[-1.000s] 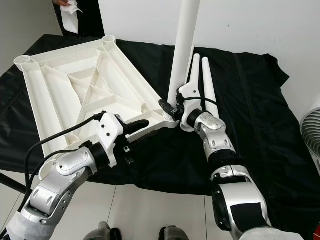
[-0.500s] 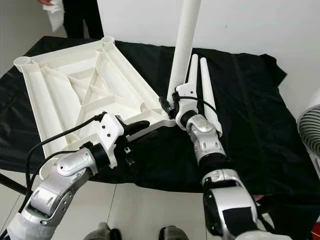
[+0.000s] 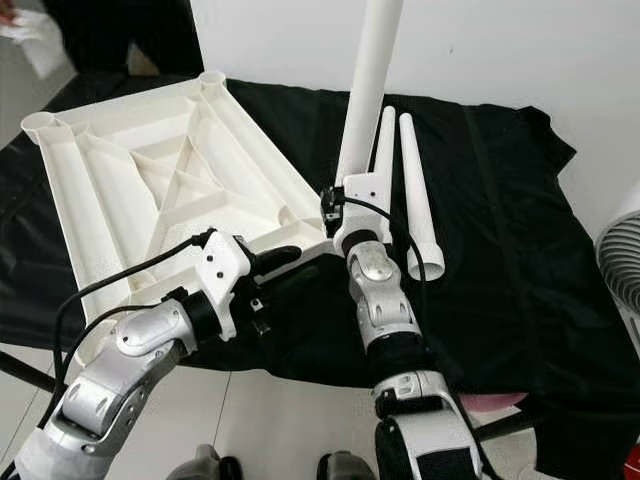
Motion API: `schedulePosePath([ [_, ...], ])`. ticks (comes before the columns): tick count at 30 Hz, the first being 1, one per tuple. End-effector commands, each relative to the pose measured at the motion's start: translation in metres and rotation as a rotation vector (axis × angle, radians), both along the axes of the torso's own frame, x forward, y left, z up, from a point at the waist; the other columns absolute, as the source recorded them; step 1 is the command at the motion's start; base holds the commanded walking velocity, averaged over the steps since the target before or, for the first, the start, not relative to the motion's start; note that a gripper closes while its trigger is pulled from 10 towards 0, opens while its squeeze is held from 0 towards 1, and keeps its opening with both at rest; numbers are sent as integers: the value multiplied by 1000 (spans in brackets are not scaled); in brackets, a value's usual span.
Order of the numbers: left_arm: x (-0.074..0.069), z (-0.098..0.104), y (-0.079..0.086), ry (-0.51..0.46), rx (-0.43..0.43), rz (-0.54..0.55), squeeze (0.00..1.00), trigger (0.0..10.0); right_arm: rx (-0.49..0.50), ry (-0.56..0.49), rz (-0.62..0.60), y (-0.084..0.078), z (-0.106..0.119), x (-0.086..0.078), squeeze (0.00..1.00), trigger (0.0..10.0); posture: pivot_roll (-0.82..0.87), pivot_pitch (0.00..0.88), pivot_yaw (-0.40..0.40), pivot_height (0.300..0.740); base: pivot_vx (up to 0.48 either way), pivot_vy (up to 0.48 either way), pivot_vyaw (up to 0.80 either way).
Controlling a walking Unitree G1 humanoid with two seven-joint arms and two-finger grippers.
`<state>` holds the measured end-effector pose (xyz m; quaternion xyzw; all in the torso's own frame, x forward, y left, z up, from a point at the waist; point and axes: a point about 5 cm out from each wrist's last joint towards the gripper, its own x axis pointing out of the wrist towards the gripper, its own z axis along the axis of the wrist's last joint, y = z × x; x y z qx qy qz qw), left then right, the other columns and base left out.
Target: Building children table
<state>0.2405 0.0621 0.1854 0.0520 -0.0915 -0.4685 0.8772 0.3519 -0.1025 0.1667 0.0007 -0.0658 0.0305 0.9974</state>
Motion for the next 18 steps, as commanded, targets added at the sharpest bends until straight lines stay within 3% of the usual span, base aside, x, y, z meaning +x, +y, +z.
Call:
schedulePosePath([
  [1,-4,0,-1,-10,-1,-7,0,10000,31,82,-117,-5,-19,-10,0,10000,-49,87,-6,740,0,0,0],
  [9,-6,-1,-2,-6,1,-15,0,10000,90,61,-226,-3,-16,-24,0,10000,-44,78,-6,740,0,0,0],
  [18,-6,-1,-2,-4,7,-26,0,10000,91,73,-239,-2,-15,-27,0,10000,-46,74,0,740,0,0,0],
])
